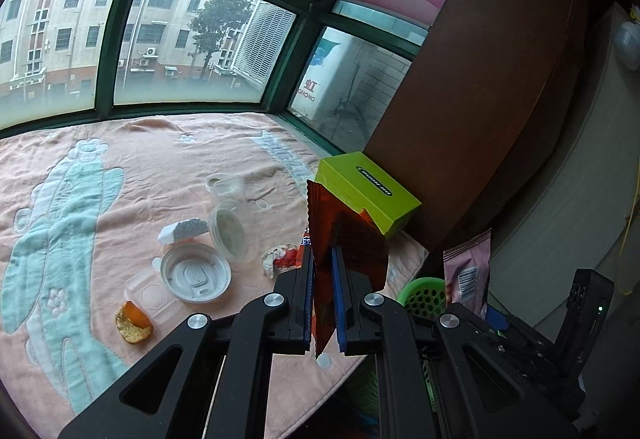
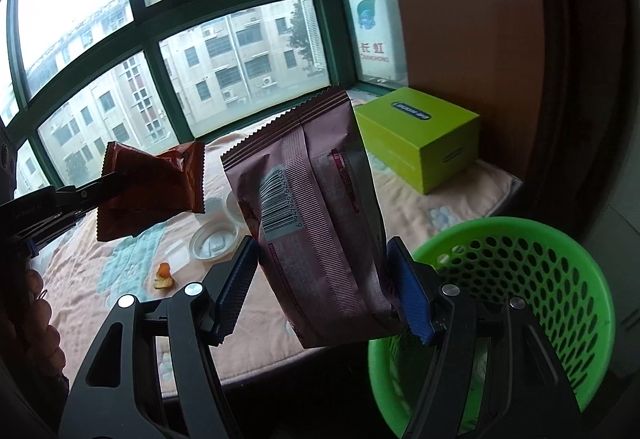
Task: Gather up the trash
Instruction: 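Drop the pink wrapper into the basket while the left gripper drops the red wrapper in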
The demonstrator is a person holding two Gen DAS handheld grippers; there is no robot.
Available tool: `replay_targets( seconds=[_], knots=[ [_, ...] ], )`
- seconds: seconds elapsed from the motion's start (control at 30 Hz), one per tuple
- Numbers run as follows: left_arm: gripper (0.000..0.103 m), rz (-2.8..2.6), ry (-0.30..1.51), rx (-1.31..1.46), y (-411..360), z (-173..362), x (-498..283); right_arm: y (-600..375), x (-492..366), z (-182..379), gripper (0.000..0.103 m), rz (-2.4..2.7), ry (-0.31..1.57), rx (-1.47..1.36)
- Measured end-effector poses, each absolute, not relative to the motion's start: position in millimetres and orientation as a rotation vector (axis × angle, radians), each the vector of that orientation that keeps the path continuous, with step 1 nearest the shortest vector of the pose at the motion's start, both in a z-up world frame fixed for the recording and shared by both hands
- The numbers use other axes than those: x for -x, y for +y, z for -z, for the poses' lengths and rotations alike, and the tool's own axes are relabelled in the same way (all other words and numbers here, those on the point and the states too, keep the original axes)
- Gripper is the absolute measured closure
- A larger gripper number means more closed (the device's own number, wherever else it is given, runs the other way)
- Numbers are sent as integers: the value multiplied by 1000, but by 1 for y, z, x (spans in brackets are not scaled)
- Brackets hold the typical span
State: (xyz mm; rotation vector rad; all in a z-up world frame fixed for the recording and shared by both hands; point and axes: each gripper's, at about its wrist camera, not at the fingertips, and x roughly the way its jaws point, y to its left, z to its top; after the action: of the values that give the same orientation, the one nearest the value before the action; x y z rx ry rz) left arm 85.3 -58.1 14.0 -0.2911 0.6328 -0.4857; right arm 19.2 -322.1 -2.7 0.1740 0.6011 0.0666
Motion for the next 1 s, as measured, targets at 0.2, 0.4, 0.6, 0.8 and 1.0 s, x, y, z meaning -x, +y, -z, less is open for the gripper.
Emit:
replay_targets(
  seconds=[0.2, 0.4, 0.6, 0.8, 1.0],
  knots=[
    [94, 543, 633, 264, -89, -18, -78, -354, 5, 1, 35, 48, 574, -186],
    [94, 601, 638, 236, -121, -22, -71, -385, 22, 12, 35, 138, 588, -213],
    [94, 650, 630, 212, -149, -28, -65, -409, 31, 18, 29, 187, 592, -252],
    [94, 687, 631, 185, -171, -30, -61, -421, 35, 22, 18, 211, 591, -270],
    [94, 720, 641, 168, -188, -30, -58, -430, 43, 19, 16, 230, 577, -275]
  ],
)
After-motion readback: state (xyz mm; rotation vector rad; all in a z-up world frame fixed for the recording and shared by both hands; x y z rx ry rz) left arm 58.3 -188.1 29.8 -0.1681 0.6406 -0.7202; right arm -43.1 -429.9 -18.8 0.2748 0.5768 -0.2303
